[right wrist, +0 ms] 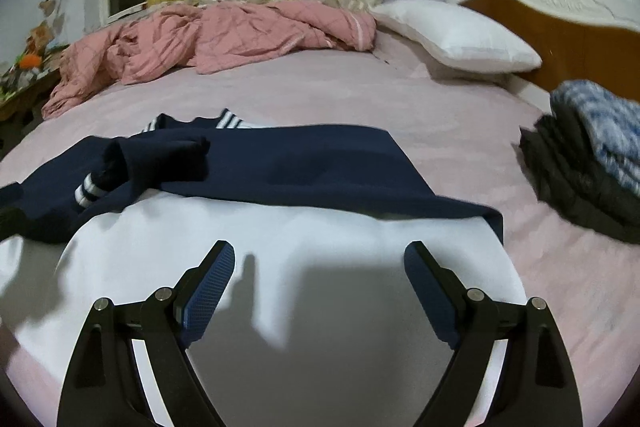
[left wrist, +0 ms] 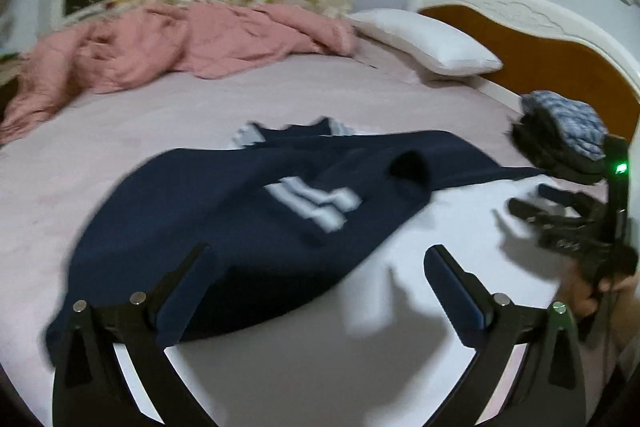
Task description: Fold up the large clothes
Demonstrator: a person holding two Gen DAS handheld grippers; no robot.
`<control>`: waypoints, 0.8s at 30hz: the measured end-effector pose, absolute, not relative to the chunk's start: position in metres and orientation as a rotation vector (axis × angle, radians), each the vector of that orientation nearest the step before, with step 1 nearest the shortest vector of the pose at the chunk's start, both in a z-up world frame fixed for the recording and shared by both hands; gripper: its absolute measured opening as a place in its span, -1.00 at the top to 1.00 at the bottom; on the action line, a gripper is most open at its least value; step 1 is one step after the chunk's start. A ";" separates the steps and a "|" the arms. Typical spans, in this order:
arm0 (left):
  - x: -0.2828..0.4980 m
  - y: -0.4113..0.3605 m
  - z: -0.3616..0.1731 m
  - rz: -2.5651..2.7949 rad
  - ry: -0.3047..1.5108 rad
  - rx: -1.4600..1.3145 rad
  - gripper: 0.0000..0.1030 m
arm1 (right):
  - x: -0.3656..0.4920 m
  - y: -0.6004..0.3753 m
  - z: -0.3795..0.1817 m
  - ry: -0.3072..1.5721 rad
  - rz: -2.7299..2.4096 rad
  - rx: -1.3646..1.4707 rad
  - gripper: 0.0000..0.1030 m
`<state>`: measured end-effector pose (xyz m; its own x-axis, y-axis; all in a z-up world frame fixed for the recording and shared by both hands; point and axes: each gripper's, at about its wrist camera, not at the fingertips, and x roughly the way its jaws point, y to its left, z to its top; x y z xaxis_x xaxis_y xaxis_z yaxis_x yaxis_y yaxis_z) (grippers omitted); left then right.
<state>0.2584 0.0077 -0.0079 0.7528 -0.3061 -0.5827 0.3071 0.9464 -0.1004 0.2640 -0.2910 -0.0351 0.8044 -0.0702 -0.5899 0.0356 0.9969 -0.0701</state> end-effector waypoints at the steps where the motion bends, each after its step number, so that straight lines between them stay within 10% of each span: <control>1: 0.255 0.019 -0.008 -0.304 0.626 -0.002 -0.99 | 0.262 -0.287 -0.033 0.625 -0.040 -0.072 -0.71; 24: 0.293 0.135 -0.066 -0.091 0.681 -0.093 -0.86 | 0.328 -0.040 -0.016 0.714 0.365 -0.558 -0.67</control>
